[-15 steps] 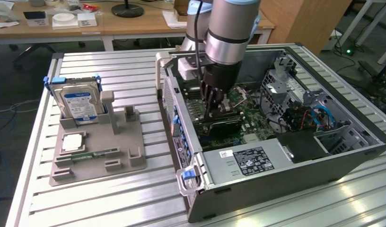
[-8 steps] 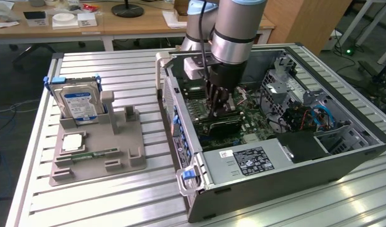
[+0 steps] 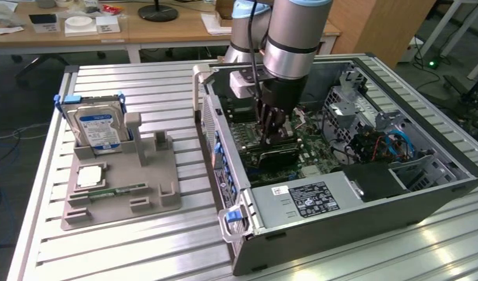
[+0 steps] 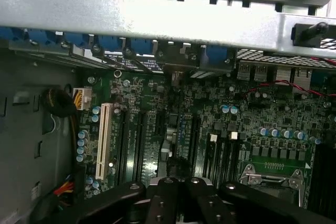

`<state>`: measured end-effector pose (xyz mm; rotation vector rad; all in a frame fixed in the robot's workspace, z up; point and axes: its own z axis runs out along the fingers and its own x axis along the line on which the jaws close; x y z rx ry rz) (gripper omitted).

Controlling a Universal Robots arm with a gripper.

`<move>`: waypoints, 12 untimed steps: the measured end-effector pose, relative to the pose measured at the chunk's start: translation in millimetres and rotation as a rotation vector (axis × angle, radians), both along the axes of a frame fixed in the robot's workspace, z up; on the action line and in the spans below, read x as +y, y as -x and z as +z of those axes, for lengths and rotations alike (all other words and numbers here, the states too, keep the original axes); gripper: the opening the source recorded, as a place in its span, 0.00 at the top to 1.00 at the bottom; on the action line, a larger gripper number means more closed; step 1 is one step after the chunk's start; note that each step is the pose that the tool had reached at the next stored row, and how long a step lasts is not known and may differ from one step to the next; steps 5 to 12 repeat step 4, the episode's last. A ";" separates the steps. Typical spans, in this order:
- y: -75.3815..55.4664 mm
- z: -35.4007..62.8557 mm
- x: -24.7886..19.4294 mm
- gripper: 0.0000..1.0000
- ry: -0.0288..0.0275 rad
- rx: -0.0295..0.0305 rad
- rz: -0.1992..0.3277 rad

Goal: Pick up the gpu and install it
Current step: 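Press down on the gpu until it lock into place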

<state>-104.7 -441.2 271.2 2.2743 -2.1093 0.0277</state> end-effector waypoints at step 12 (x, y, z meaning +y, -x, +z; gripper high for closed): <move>0.0 0.0 0.0 0.89 0.0000 0.0000 0.000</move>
